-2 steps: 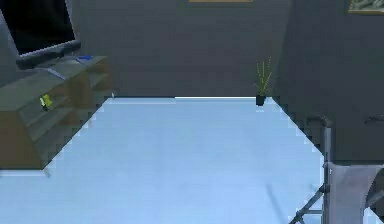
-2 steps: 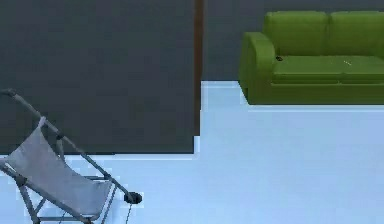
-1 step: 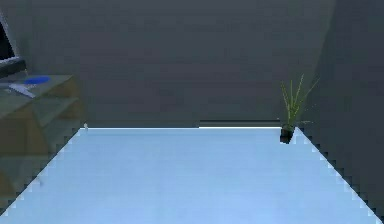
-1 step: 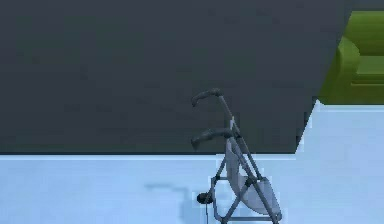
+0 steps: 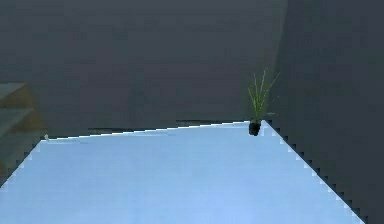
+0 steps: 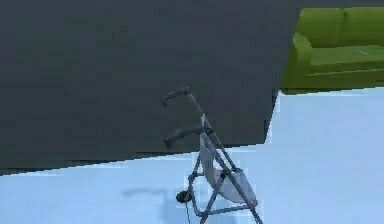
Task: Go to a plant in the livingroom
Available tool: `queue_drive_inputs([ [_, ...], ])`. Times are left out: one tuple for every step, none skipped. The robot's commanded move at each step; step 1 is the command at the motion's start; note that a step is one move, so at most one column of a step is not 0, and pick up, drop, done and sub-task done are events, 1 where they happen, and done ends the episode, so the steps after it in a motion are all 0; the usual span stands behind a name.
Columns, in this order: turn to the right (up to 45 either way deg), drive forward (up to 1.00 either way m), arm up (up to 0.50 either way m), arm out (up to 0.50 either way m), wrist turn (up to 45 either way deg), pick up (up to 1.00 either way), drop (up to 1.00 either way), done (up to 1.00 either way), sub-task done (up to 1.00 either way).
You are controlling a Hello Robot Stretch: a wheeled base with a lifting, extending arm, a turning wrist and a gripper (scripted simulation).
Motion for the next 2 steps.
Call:
queue_drive_inputs([
  [0.0,0.15,0.0,0.0,0.0,0.0,0.0,0.0,0.0],
  [30.0,0.0,0.0,0.0,0.0,0.0,0.0,0.0,0.0],
])
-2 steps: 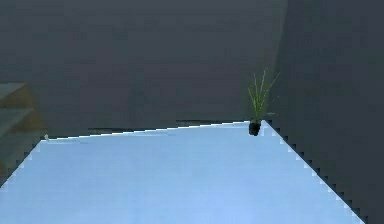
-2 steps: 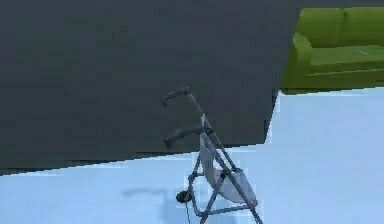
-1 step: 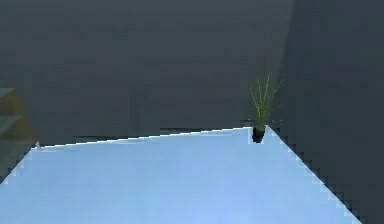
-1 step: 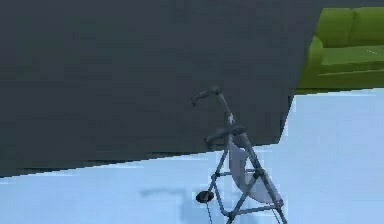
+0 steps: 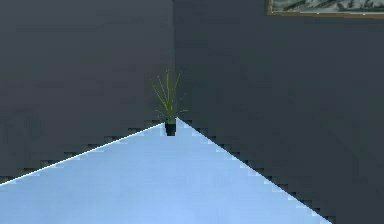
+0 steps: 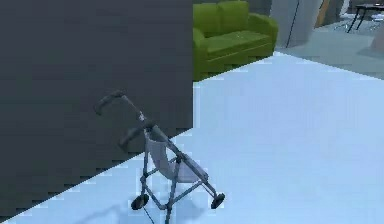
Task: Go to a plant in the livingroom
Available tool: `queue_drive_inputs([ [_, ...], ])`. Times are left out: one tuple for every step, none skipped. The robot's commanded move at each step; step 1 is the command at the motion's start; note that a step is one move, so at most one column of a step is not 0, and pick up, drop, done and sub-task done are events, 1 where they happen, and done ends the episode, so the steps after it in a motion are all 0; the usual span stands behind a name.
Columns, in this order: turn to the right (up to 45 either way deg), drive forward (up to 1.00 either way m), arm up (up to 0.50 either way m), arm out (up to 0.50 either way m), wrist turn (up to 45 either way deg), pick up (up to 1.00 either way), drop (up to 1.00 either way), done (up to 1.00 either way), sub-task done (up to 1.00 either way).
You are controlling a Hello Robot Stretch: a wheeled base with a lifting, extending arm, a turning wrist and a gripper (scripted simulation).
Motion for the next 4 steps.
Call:
queue_drive_inputs([
  [3.0,0.0,0.0,0.0,0.0,0.0,0.0,0.0,0.0],
  [0.0,1.0,0.0,0.0,0.0,0.0,0.0,0.0,0.0],
  [0.0,0.25,0.0,0.0,0.0,0.0,0.0,0.0,0.0],
  [-21.0,0.0,0.0,0.0,0.0,0.0,0.0,0.0,0.0],
])
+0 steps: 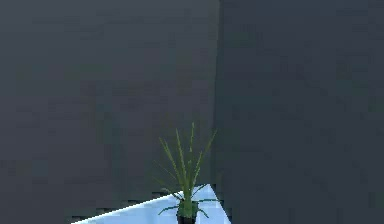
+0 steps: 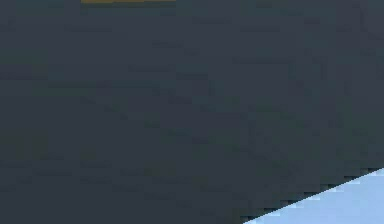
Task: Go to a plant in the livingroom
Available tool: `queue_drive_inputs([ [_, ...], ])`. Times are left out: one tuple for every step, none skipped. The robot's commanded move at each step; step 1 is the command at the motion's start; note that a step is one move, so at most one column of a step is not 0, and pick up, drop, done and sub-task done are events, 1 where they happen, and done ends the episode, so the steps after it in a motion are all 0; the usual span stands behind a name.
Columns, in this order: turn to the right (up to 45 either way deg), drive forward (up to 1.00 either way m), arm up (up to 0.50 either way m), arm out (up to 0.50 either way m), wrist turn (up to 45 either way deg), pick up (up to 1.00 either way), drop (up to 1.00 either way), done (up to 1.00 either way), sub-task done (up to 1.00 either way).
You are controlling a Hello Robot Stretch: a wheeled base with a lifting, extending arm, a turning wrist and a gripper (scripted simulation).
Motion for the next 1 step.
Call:
queue_drive_inputs([
  [0.0,0.0,0.0,0.0,0.0,0.0,0.0,1.0,0.0],
])
